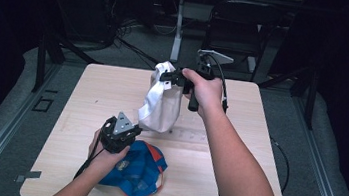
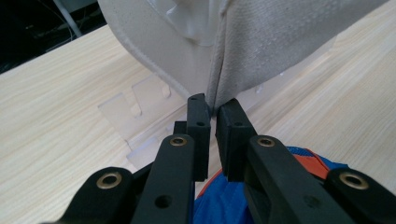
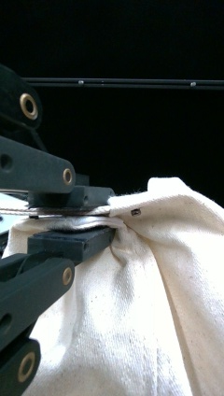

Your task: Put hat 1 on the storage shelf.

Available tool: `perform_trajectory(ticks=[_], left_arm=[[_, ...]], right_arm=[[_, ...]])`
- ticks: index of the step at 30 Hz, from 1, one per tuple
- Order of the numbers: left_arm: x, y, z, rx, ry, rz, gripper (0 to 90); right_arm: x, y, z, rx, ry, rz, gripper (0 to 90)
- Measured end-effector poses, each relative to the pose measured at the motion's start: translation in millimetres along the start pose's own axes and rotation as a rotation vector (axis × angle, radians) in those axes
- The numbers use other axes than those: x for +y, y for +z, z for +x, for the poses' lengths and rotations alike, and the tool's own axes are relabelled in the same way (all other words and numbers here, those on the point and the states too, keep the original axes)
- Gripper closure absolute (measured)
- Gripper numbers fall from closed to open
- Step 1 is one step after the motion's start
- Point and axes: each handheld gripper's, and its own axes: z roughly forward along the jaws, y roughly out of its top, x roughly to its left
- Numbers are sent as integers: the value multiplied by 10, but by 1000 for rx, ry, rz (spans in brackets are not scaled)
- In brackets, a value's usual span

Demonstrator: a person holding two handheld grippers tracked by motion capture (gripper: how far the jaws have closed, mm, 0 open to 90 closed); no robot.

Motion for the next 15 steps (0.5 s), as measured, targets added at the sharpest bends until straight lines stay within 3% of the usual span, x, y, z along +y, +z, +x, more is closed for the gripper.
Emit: perform_trajectory(ticks=[5,15], left_arm=[[-86,1,48,-8,-46,-17,845],[-155,0,84,-21,-79,-20,844]], right_arm=[[-9,36,-31,-27,-8,10,804],[-24,74,-98,-43,-4,20,800]])
